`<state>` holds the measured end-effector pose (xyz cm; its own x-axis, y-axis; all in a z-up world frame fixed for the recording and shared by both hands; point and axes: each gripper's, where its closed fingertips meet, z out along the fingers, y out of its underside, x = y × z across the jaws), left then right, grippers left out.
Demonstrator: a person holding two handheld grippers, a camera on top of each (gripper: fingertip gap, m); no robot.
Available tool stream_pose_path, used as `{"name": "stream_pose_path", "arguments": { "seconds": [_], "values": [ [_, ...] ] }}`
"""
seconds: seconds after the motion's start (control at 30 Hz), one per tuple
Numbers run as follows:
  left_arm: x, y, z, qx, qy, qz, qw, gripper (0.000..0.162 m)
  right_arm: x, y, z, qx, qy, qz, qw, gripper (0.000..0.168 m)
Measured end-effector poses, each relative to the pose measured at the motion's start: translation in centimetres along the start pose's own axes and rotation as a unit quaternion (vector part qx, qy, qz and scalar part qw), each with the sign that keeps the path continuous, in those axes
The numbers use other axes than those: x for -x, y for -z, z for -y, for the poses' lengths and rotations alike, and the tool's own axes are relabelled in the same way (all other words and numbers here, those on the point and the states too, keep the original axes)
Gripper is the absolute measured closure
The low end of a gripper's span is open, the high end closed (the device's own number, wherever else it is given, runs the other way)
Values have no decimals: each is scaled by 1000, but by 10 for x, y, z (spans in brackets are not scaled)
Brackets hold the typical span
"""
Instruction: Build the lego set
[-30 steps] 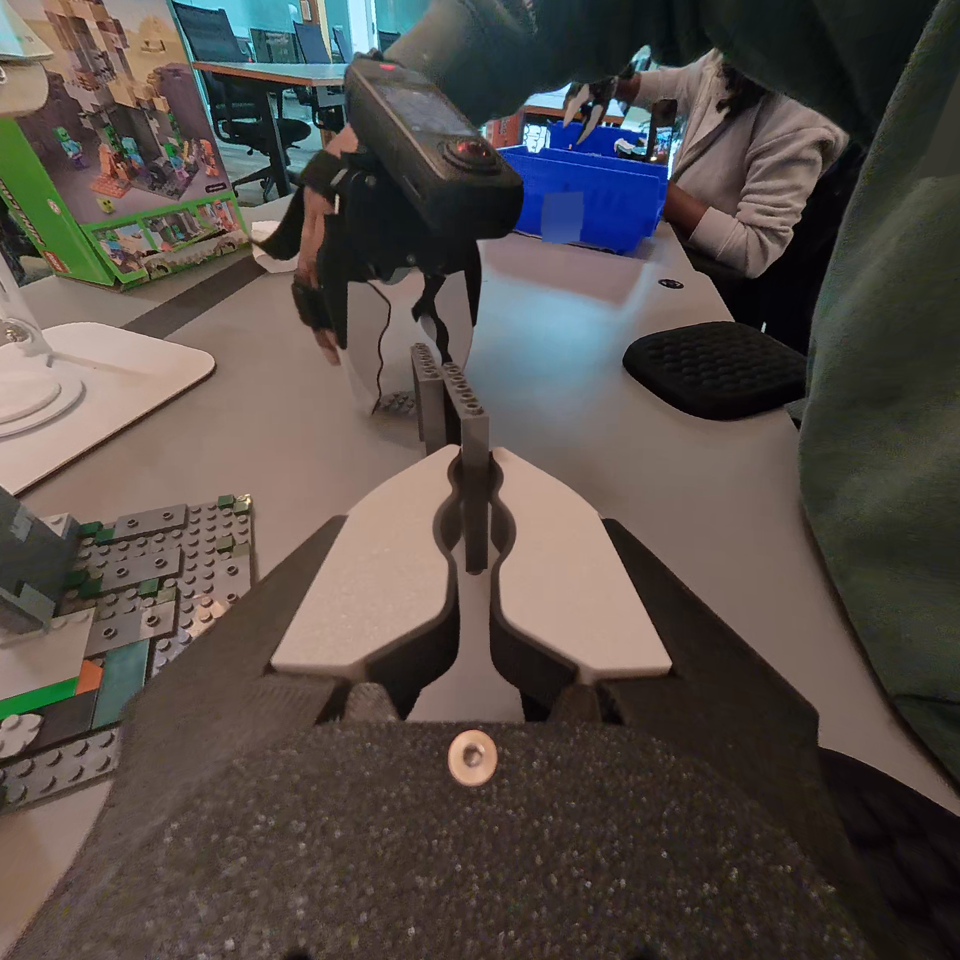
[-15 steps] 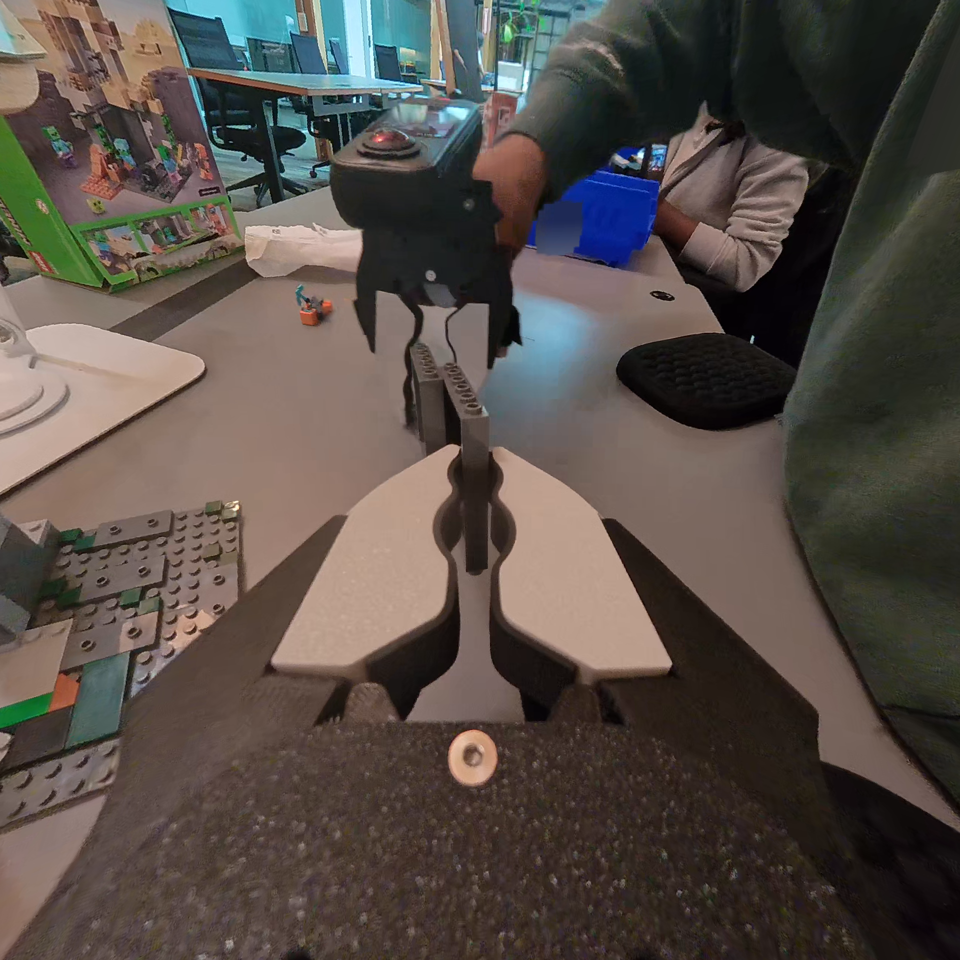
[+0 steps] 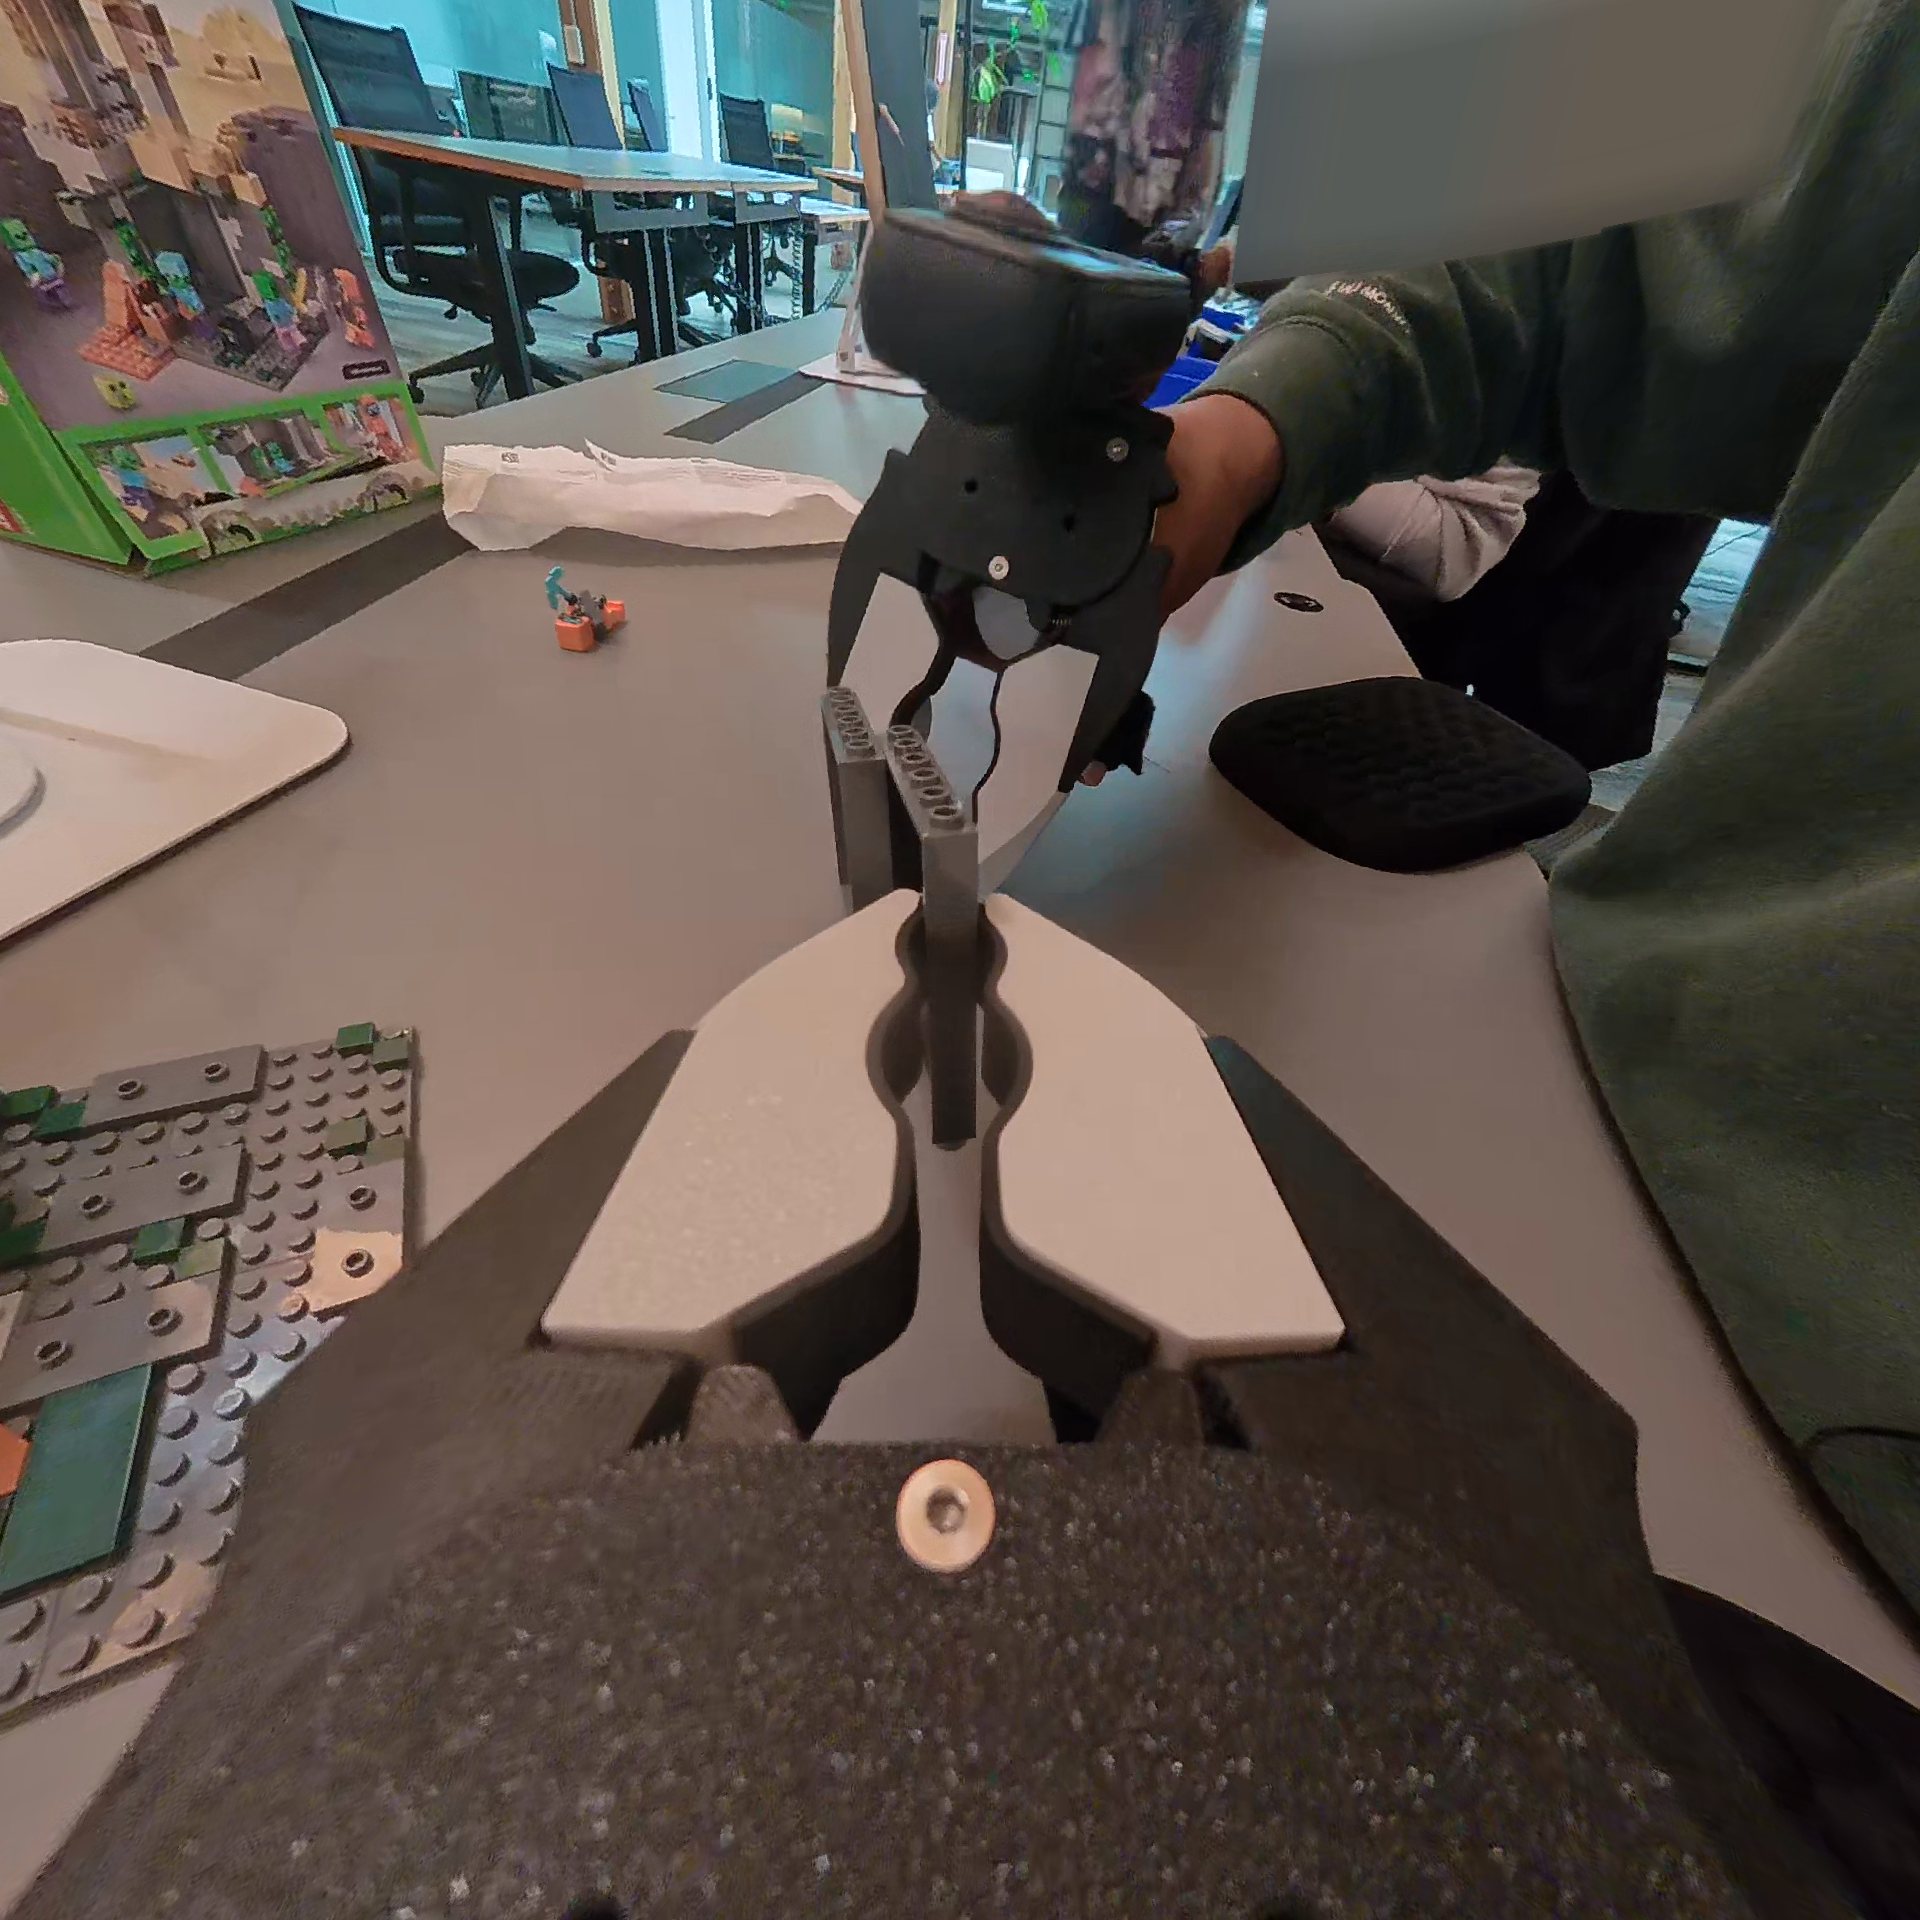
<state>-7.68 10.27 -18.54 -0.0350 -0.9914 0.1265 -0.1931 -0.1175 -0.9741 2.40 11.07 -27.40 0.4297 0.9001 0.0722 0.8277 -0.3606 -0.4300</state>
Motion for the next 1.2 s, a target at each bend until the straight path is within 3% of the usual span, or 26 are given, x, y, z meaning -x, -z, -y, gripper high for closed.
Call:
{"name": "stream_pose_path", "arguments": {
  "seconds": [0.03, 0.43, 0.57, 0.73, 0.9, 1.03, 1.2],
  "values": [
    [0, -1, -1, 1, 1, 1, 1000, 156, 1, 0, 1, -5, 0, 1, 1000, 131],
    [4, -12, -3, 3, 27, -13, 1000, 156, -1, 18, 6, -116, 23, 20, 993, 107],
    [3, -27, -3, 10, 40, -40, 998, 156, -4, 17, -8, -140, 51, 34, 988, 116],
    [6, -44, -1, 19, 46, -62, 997, 156, -9, 9, -12, -137, 77, 71, 985, 116],
    [10, -49, -3, 22, 57, -76, 995, 156, -6, 0, -8, -119, 61, 63, 989, 137],
    [15, -51, -7, 23, 71, -82, 994, 156, -7, 1, -4, -137, 12, 30, 990, 137],
    [19, -58, -4, 17, 69, -92, 993, 156, -12, 28, 11, -210, -13, 47, 977, 130]
  ]
}}
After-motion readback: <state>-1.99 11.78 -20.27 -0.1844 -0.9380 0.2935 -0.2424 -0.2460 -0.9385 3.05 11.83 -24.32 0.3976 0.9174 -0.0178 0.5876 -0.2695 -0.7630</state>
